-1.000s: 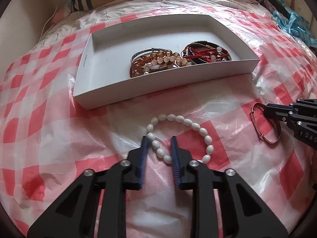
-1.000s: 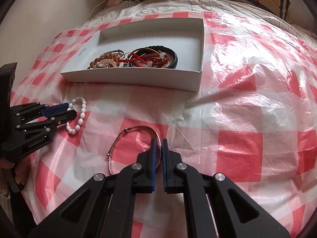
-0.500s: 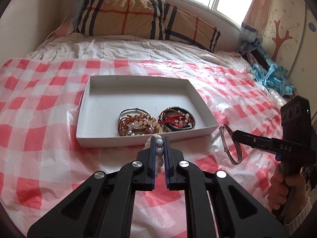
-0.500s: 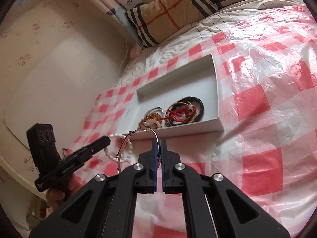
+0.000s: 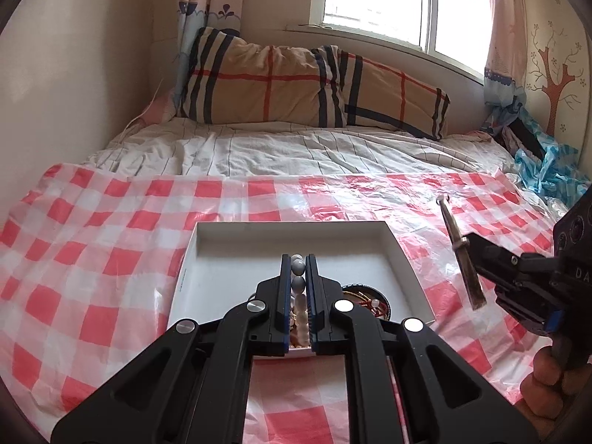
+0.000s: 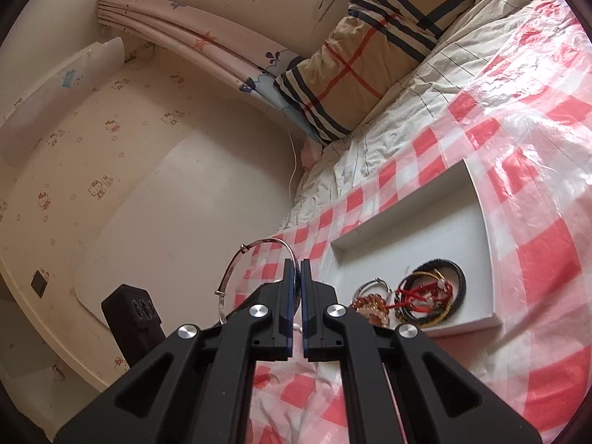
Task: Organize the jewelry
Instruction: 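Lower the pearl bracelet and silver bangle into the white box and open both tools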
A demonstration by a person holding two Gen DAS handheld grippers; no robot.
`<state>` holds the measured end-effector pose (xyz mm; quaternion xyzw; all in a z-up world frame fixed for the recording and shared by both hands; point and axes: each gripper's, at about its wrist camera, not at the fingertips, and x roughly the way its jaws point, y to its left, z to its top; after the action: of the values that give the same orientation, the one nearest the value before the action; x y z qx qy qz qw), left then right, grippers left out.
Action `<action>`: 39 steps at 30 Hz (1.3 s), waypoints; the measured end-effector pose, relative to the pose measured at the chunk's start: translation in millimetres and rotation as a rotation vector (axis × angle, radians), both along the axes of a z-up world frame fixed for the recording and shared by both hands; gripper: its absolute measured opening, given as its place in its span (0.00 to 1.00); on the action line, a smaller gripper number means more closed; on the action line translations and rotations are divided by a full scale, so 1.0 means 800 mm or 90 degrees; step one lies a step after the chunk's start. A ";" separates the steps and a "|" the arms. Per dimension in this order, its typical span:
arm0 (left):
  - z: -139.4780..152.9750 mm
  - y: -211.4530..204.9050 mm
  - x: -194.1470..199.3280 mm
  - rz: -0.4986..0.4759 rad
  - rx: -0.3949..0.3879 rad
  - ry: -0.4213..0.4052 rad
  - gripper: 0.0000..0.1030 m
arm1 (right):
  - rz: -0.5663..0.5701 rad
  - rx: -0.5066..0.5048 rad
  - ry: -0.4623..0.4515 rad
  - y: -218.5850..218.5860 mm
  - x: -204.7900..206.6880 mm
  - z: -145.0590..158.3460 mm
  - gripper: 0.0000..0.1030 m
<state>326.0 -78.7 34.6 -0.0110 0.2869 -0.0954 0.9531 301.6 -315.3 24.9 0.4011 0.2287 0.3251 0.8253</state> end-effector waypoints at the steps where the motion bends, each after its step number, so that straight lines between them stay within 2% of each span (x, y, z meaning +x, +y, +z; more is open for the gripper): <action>1: 0.000 0.000 0.000 0.006 0.004 -0.005 0.07 | 0.000 0.005 -0.006 0.002 0.005 0.001 0.04; 4: -0.005 -0.002 -0.001 0.015 0.020 -0.016 0.07 | 0.000 0.019 -0.013 0.004 0.011 -0.005 0.04; 9: -0.010 -0.006 0.000 0.010 0.022 -0.015 0.07 | 0.004 0.023 0.024 0.005 0.020 -0.028 0.04; 39: -0.017 -0.014 0.002 0.005 0.025 -0.016 0.07 | -0.019 -0.006 0.038 0.000 0.020 -0.032 0.04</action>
<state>327.6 -89.9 21.0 0.0079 0.2765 -0.0864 0.9571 317.3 -315.6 -1.0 0.4098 0.2484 0.2993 0.8251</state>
